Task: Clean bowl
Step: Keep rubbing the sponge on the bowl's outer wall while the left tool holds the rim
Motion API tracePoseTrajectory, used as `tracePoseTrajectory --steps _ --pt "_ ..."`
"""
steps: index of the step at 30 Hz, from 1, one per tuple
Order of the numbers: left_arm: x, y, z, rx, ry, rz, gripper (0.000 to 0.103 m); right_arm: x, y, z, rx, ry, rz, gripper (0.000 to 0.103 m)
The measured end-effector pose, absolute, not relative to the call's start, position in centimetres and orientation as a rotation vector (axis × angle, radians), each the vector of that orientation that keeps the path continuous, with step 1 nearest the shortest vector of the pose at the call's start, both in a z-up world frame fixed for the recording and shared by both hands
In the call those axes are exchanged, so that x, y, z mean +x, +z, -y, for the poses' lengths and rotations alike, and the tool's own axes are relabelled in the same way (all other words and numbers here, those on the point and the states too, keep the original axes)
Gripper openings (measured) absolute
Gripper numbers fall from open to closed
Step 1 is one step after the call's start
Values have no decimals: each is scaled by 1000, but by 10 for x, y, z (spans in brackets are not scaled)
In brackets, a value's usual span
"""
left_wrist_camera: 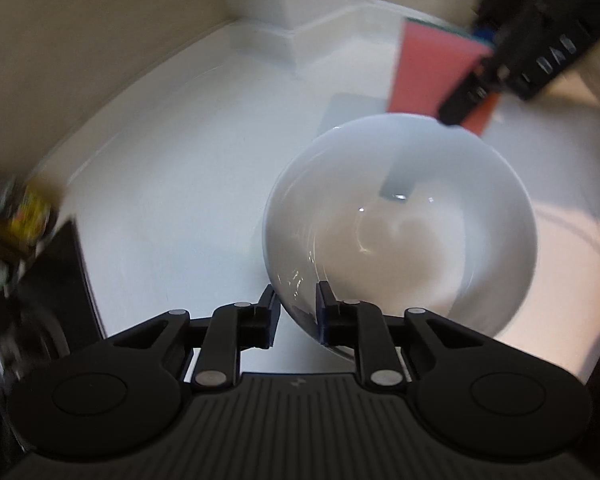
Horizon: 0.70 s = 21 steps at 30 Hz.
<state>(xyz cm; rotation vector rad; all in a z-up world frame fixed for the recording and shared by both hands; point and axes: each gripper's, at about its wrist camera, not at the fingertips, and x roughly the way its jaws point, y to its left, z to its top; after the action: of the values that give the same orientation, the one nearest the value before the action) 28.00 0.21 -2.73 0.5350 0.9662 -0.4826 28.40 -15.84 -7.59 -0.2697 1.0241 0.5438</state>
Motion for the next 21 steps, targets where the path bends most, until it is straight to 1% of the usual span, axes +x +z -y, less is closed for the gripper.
tracePoseTrajectory --steps 2,4,7,9,11,14,16,21 --pt "287 -29 1 625 -547 -948 22 284 -75 157 -277 539 -1023 28" --pt "293 -30 -2 618 -565 -940 22 284 -75 157 -276 532 -1023 28" --pt "290 -27 -6 519 -481 -959 22 283 -75 160 -254 524 -1022 27" --pt "280 -24 -9 405 -392 -983 22 283 -76 161 -231 517 -1019 27" --pt "274 -25 -12 303 -335 -1006 24 282 -76 163 -216 511 -1019 27" --pt "271 -31 -11 236 -291 -1026 24 282 -77 163 -207 507 -1020 27" --pt "273 -33 -8 286 -317 -1028 26 282 -77 163 -214 507 -1021 27" --pt "282 -33 -3 560 -482 -1000 25 283 -76 159 -243 522 -1030 27"
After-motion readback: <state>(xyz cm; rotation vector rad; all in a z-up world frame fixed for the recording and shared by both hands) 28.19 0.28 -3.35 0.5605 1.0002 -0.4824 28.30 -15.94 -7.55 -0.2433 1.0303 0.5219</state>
